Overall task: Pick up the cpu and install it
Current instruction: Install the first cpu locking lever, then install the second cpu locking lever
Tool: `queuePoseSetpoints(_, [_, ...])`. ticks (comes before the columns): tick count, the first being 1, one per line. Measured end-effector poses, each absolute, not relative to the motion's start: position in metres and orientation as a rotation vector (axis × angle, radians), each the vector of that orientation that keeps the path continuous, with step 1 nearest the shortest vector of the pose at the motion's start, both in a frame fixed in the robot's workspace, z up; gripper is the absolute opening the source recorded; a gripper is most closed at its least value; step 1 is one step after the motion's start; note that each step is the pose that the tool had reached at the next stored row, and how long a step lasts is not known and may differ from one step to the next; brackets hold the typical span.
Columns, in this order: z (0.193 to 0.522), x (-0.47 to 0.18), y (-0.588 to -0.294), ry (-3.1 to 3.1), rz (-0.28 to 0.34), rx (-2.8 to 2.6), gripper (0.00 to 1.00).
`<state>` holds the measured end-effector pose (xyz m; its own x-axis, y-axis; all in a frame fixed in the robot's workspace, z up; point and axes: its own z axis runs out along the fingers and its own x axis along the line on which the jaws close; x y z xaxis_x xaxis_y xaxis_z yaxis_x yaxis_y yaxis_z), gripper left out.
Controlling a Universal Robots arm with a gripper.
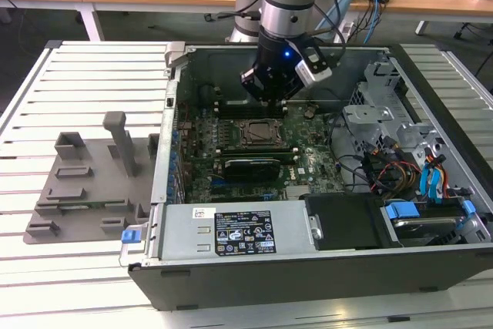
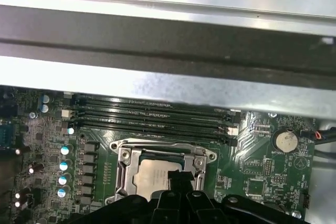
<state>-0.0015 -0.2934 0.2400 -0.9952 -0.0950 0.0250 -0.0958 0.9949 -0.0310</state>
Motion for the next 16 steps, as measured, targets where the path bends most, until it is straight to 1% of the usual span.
queuePoseSetpoints(5, [0.248,-0.0015,-0.2934,-3.114,0.051,0.149,0.11])
queuePoseSetpoints(16, [0.249,-0.0015,-0.2934,-3.114,0.051,0.149,0.11])
